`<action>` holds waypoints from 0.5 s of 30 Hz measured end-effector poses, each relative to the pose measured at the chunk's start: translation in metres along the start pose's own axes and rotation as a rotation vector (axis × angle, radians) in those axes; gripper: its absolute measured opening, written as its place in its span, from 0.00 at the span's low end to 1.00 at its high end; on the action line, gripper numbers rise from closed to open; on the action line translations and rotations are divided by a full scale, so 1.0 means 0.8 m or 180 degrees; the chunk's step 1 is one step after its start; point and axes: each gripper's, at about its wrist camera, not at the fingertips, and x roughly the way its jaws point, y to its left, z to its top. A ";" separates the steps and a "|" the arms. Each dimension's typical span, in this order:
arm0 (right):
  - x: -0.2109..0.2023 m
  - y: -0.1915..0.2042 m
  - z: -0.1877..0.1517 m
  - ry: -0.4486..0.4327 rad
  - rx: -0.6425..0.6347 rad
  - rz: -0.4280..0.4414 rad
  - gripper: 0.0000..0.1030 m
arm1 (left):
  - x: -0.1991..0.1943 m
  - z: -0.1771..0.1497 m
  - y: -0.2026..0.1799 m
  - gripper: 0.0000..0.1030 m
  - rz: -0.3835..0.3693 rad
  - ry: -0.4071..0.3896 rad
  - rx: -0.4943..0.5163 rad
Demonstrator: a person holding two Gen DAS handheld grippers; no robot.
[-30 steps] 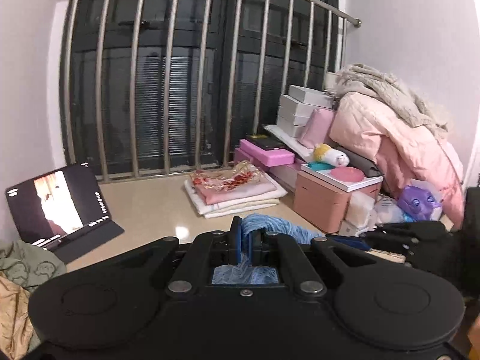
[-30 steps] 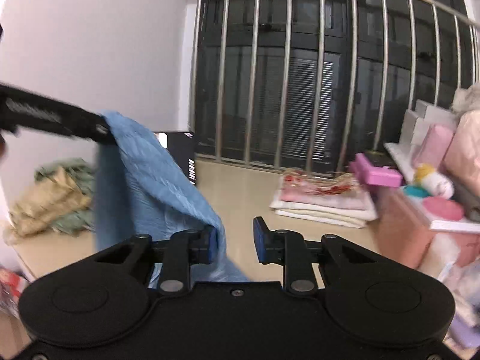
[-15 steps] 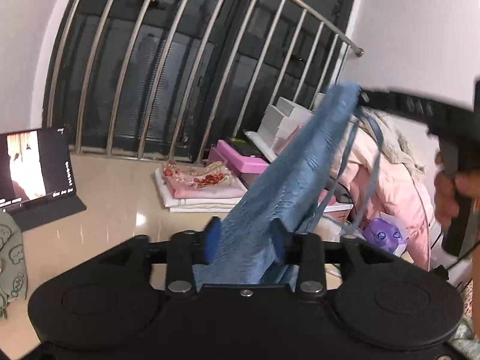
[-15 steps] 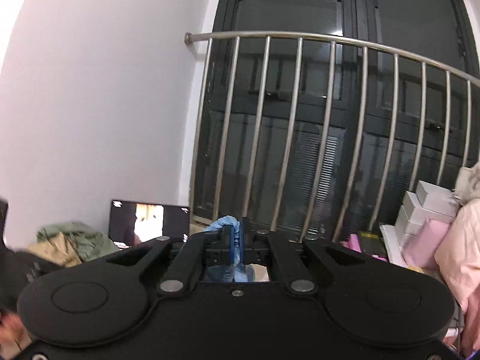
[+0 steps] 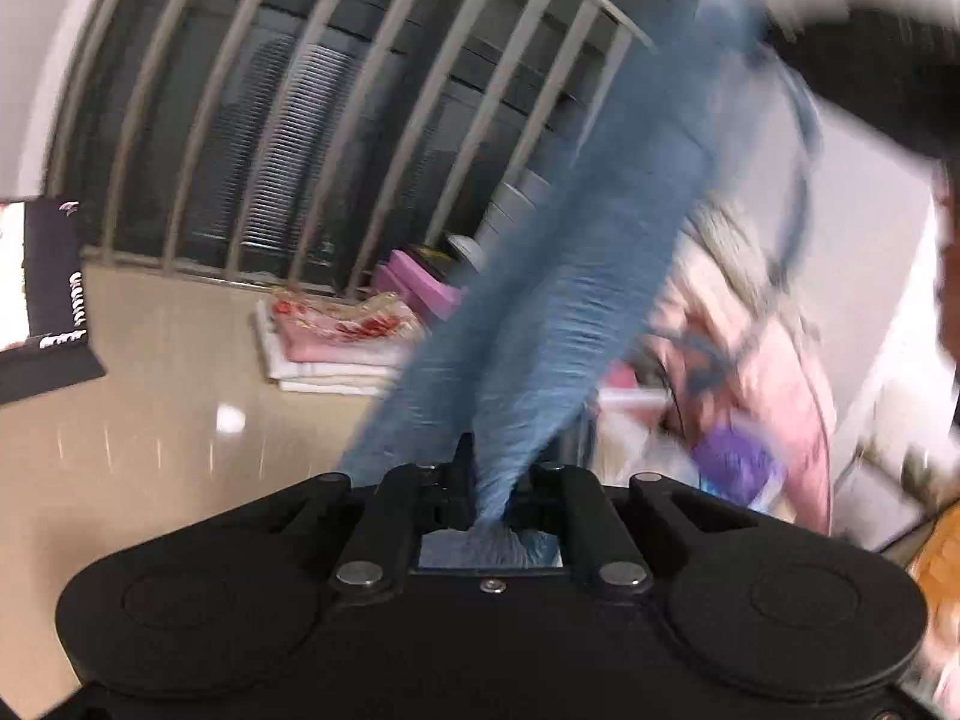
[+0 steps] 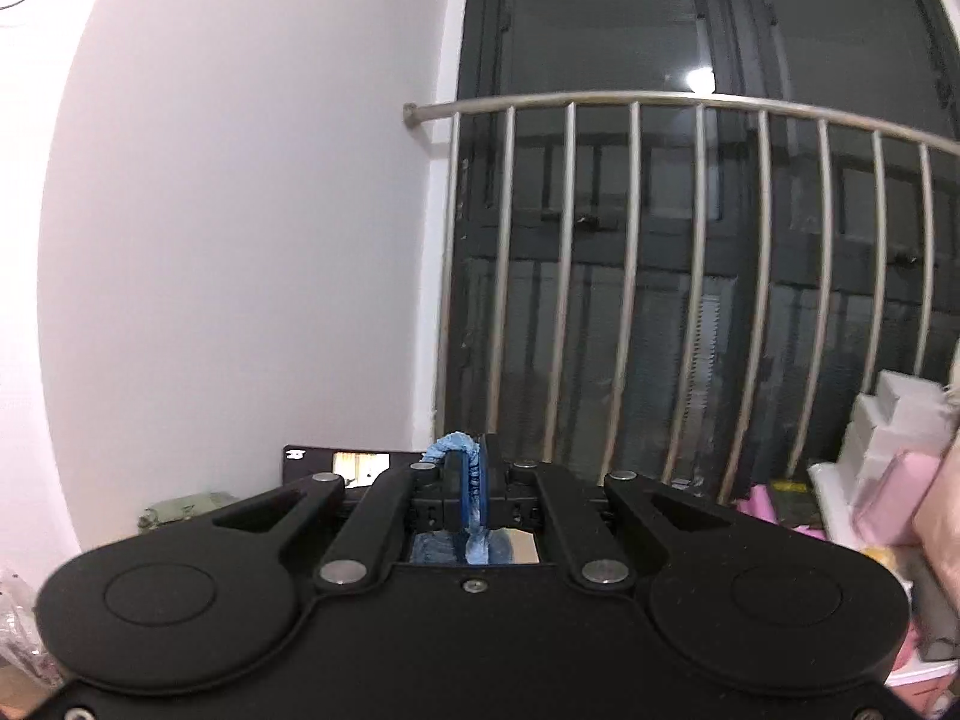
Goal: Fold clothes
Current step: 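Lift the blue garment with both grippers and stretch it between them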
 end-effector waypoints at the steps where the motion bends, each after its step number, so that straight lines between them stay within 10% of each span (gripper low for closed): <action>1: -0.004 -0.009 -0.004 -0.0011 -0.0077 -0.0180 0.02 | -0.015 0.009 0.013 0.07 0.0036 -0.0097 0.0012; 6: -0.010 -0.055 -0.036 0.0202 -0.0162 -0.0545 0.02 | -0.073 0.070 0.030 0.07 0.0218 -0.0430 0.0211; 15: -0.018 -0.058 -0.065 0.0246 -0.0059 -0.0296 0.02 | -0.114 0.111 -0.006 0.07 0.0621 -0.0470 0.0689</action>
